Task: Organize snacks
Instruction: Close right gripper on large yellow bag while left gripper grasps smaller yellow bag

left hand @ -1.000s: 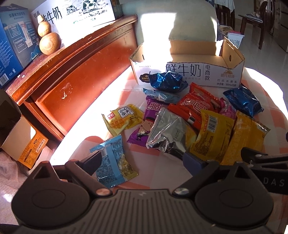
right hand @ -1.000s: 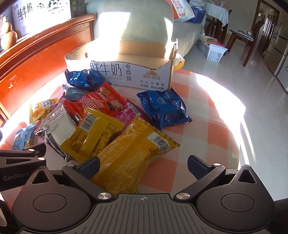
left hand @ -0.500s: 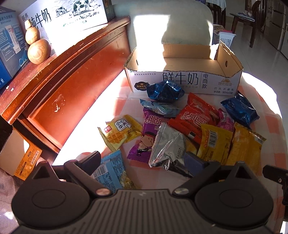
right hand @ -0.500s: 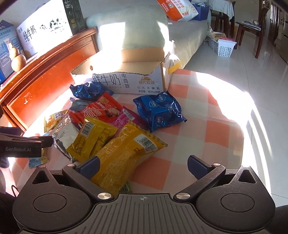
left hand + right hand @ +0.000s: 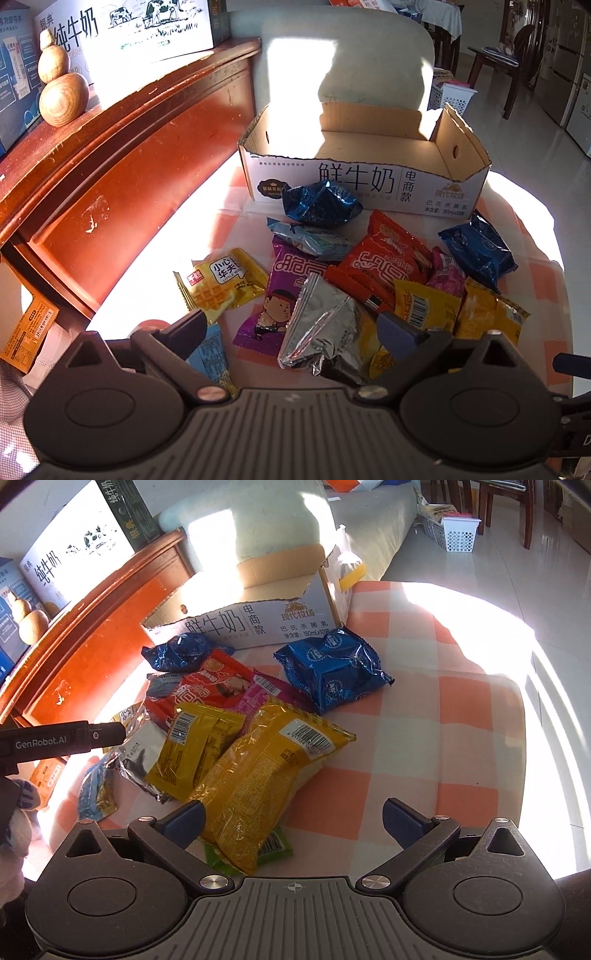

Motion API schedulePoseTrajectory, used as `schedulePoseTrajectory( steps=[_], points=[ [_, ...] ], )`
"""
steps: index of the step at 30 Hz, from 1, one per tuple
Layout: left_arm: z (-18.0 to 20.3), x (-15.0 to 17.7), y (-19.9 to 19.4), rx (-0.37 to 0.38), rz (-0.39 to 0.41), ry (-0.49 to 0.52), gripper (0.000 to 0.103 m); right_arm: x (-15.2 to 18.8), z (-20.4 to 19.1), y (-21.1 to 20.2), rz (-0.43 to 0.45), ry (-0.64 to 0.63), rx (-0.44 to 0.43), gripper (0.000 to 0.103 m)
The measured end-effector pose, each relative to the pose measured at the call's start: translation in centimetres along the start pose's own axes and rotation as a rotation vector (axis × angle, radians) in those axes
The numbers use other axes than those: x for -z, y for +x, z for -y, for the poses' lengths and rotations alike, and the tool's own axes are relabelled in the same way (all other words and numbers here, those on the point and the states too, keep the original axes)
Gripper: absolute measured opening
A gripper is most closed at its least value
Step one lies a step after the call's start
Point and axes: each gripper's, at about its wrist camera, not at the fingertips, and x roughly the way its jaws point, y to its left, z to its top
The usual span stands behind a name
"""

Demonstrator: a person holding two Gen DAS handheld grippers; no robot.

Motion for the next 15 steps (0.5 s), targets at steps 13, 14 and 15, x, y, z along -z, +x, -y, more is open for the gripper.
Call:
schedulePoseTrajectory(
  steps=[13, 14, 15],
  points=[
    [0.5, 0.2, 1.1, 0.002, -0.023, 0.006, 0.098, -0.6, -1.8, 3.3, -0.012, 0.027, 0.009, 0.067],
    [0.6, 0.3, 1.1, 0.01, -0.022, 0.016, 0.098, -0.5, -1.4, 3.1, -0.013, 0.041, 0.001, 0.066],
    [0.9, 0.4, 1.0, 0.015, -0.018, 0.031, 0.098, -0.6, -0.9, 2.9, -0.013, 0.054, -0.009, 0.062]
  ],
)
